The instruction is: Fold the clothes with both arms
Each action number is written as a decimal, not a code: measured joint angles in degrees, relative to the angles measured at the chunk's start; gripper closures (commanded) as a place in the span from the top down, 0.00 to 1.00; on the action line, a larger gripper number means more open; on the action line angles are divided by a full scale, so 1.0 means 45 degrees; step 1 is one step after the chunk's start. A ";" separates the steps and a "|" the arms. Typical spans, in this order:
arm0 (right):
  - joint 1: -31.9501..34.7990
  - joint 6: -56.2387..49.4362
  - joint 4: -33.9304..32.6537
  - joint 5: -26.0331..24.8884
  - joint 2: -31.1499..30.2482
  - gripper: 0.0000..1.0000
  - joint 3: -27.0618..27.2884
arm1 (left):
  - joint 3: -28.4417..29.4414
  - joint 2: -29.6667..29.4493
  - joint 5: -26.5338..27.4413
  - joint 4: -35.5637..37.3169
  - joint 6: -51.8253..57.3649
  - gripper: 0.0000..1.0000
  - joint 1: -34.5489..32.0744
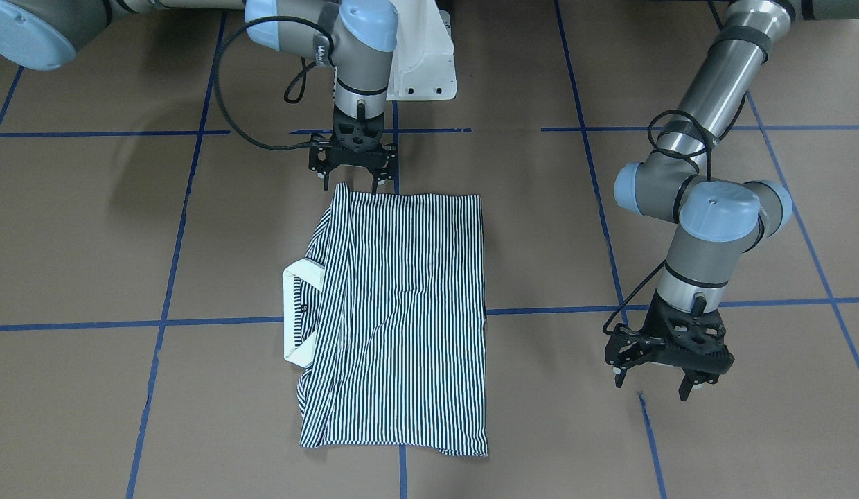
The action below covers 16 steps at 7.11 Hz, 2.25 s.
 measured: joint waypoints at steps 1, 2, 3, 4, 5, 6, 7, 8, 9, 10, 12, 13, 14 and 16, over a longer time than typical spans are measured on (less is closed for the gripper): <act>-0.0088 -0.0670 -0.0054 -0.0021 0.0097 0.44 -0.0376 | -0.0012 -0.0006 -0.0006 0.0001 0.0000 1.00 0.0004; -0.0117 -0.1226 -0.0078 -0.0040 0.0121 0.36 -0.0595 | -0.0018 -0.0006 -0.0014 -0.0003 -0.0005 1.00 0.0009; -0.0122 -0.1692 -0.0111 -0.0061 0.0117 0.33 -0.0732 | -0.0016 -0.0007 -0.0018 -0.0011 -0.0013 1.00 0.0010; -0.0128 -0.2092 -0.0194 -0.0071 0.0113 0.34 -0.0784 | -0.0013 -0.0008 -0.0020 -0.0012 -0.0013 1.00 0.0010; -0.0136 -0.2330 -0.0296 -0.0074 0.0119 0.33 -0.0786 | -0.0012 -0.0005 -0.0021 -0.0006 -0.0007 1.00 0.0010; -0.0165 -0.2420 -0.0341 -0.0075 0.0115 0.33 -0.0786 | -0.0011 0.0004 -0.0021 -0.0001 -0.0002 1.00 0.0009; -0.0201 -0.2451 -0.0357 -0.0076 0.0087 0.29 -0.0786 | -0.0011 0.0010 -0.0021 0.0000 -0.0001 1.00 0.0005; -0.0223 -0.2465 -0.0363 -0.0076 0.0065 0.07 -0.0786 | -0.0011 0.0009 -0.0020 0.0001 -0.0001 1.00 0.0005; -0.0230 -0.2477 -0.0369 -0.0081 0.0063 0.00 -0.0786 | -0.0004 0.0011 -0.0021 0.0001 0.0000 1.00 0.0007; -0.0230 -0.2482 -0.0477 -0.0099 0.0054 0.00 -0.0766 | 0.0002 0.0011 -0.0021 0.0001 -0.0004 1.00 0.0010; -0.0100 -0.2616 -0.0772 -0.0129 -0.0127 0.00 -0.0560 | 0.0008 0.0011 -0.0021 0.0001 -0.0017 1.00 0.0010; -0.0045 -0.2658 -0.0813 -0.0138 -0.0496 0.00 -0.0202 | 0.0009 0.0012 -0.0020 0.0001 -0.0019 1.00 0.0011; -0.0065 -0.2668 -0.0827 -0.0197 -0.1094 0.29 0.0382 | 0.0009 0.0012 -0.0021 0.0001 -0.0019 1.00 0.0018; -0.0259 -0.2554 -0.0791 -0.0567 -0.2070 1.00 0.1185 | 0.0009 0.0011 -0.0017 -0.0011 -0.0020 1.00 0.0027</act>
